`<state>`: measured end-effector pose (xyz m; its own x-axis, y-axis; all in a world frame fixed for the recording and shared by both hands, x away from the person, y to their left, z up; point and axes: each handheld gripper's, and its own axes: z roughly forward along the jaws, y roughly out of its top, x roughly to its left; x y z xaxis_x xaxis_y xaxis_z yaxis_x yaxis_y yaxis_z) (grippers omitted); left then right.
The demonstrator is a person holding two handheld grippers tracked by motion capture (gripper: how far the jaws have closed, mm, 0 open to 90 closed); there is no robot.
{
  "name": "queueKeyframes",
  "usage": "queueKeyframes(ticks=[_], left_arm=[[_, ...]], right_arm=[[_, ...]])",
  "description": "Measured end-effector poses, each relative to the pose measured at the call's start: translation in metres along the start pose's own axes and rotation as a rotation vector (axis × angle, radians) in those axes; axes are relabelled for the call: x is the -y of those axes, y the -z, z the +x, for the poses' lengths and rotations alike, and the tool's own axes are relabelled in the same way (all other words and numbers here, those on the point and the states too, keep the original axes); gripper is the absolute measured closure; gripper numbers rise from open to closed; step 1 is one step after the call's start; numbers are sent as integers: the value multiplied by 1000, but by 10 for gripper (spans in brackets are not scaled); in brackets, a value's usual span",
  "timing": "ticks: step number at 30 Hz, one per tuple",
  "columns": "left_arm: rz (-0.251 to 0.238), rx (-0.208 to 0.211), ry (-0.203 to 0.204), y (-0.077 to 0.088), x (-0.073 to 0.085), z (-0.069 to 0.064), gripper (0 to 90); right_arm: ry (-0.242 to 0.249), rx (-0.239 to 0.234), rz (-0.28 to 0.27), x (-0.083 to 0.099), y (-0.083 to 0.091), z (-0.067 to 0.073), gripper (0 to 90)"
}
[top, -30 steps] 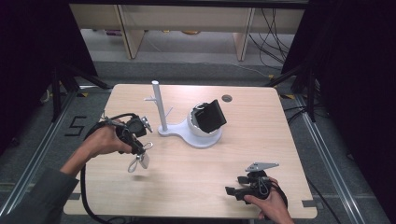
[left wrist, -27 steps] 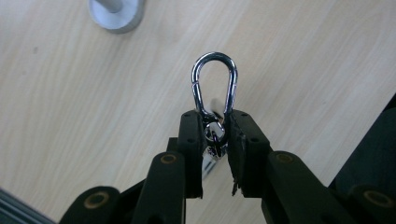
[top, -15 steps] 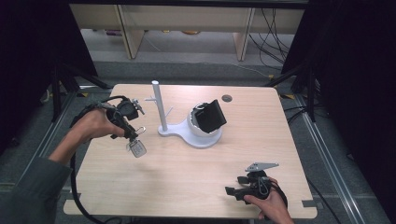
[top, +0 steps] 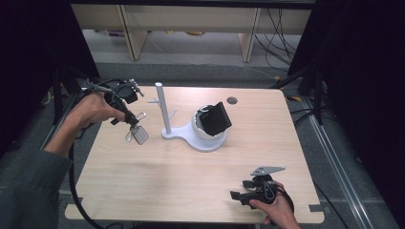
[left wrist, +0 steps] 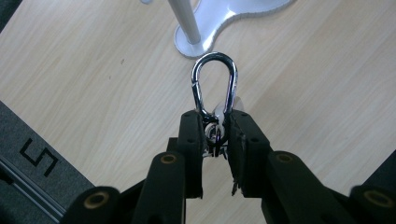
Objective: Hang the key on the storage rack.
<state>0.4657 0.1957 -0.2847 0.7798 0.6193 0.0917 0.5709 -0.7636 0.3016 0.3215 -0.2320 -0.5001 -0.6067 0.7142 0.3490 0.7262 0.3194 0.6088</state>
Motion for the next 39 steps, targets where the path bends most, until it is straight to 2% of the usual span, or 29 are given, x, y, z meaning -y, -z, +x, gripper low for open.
queueKeyframes(ticks=[1, 2, 4, 10, 12, 15, 16, 17, 19, 20, 21, 22, 25, 27, 31, 32, 33, 34, 37, 39], left_arm=[[-5, -1, 9, 0, -1, 1, 750], [-3, -11, 15, 2, -3, 6, 750], [-10, -8, 27, 3, -5, 8, 750], [-2, -26, 42, 5, -13, 13, 750], [-7, -30, 59, 3, -19, 14, 750], [-13, -25, 66, 3, -23, 16, 750], [-8, -28, 67, 2, -24, 17, 750], [3, -36, 66, 0, -27, 19, 750], [-1, -35, 75, -1, -29, 20, 750], [-2, -35, 79, -2, -31, 21, 750], [-7, -41, 84, -3, -32, 22, 750], [-14, -31, 89, -5, -36, 23, 750], [-3, -38, 101, -10, -39, 24, 750], [6, -43, 97, -13, -40, 24, 750], [12, -36, 93, -18, -45, 22, 750], [15, -37, 89, -20, -47, 21, 750], [15, -37, 89, -20, -47, 21, 749], [19, -39, 80, -22, -49, 20, 750], [22, -37, 81, -25, -50, 19, 749], [17, -35, 89, -26, -50, 19, 749]], right_arm=[[7, 14, -3, 0, 0, -1, 257], [-1, -1, 3, 0, 0, -1, 257], [5, 16, -9, 0, 1, -1, 257], [2, 9, 0, 0, 0, 0, 257], [1, 2, -4, 0, 0, 0, 257], [3, -1, -6, 0, 0, 0, 257], [-10, -3, -2, 0, 0, 1, 257], [13, 14, 2, 0, 0, 0, 257], [15, 15, -4, 0, 0, 0, 257], [-18, 2, 11, 0, 1, 2, 257], [23, 4, -2, 0, 0, -1, 257], [10, -3, 2, 0, -1, 0, 257], [0, 9, 12, 0, 0, 2, 257], [12, 5, 7, 0, 0, 1, 257], [-9, -8, 0, 1, -1, 1, 257], [14, 9, 4, 0, -1, 0, 257], [14, 9, 4, 0, -1, 0, 257], [-9, -11, 2, 1, -1, 2, 257], [15, 9, 5, 0, 0, 1, 257], [9, 3, 8, 0, 0, 1, 257]])
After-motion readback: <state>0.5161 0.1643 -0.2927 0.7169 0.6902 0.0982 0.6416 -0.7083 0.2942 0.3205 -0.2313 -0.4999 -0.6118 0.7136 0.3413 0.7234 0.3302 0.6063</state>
